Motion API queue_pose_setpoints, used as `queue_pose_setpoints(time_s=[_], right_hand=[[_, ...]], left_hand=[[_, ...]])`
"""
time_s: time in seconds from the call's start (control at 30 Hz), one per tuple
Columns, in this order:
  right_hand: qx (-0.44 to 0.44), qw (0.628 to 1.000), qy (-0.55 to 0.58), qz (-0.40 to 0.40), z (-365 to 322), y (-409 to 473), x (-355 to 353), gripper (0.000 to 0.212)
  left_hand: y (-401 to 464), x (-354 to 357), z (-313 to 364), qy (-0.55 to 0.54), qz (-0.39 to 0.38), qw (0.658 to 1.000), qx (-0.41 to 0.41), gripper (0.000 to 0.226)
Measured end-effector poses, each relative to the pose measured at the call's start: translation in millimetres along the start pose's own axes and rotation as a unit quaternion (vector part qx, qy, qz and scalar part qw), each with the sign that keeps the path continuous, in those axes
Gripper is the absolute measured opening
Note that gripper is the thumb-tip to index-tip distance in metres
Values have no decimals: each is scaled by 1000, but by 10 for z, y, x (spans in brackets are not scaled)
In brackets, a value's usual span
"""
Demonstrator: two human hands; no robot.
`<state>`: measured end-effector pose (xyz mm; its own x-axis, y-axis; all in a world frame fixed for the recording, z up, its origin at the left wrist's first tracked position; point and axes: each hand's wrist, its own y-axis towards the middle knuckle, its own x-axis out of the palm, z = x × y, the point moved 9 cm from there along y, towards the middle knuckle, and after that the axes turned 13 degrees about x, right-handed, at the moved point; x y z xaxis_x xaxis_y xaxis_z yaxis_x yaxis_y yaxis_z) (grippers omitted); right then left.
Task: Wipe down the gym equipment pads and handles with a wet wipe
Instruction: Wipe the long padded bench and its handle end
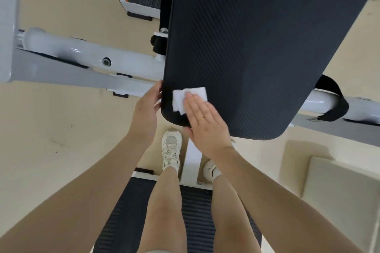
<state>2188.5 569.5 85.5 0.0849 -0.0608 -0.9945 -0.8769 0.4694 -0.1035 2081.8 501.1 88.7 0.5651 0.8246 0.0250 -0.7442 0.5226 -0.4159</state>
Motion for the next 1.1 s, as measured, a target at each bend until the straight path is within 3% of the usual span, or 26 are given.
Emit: queue_pose_setpoints(time_s=[0.07,0.13,0.3,0.37,0.43,0.57,0.7,0.8,1.0,1.1], right_hand=[[61,998,19,1,282,40,-102,66],[127,992,13,-3,638,-32,-157,68],[251,968,-9,-10,1362,-373,-174,69],[267,964,11,-2,1388,-351,-187,67],[255,966,27,18,1248,-216,-245,65],[165,984,52,33,673,77,-285,66],[151,986,64,23,548,109,-217,67],[149,987,56,12,811,-116,-166,64],[253,966,42,-35,1722,-836,-3,62],[265,962,57,-35,1820,-937,43,62]], left_hand=[[-38,22,20,47,7,999,2,38],[-100,93,91,188,-24,981,30,55],[-146,438,275,494,-108,845,176,79],[-151,559,256,555,-129,796,203,84],[-151,645,220,578,-145,774,214,93],[-127,663,139,609,-144,745,231,112],[-126,663,146,628,-145,724,244,113],[-139,699,150,643,-154,717,221,115],[-151,754,152,647,-142,721,201,112],[-152,736,144,648,-138,719,210,112]])
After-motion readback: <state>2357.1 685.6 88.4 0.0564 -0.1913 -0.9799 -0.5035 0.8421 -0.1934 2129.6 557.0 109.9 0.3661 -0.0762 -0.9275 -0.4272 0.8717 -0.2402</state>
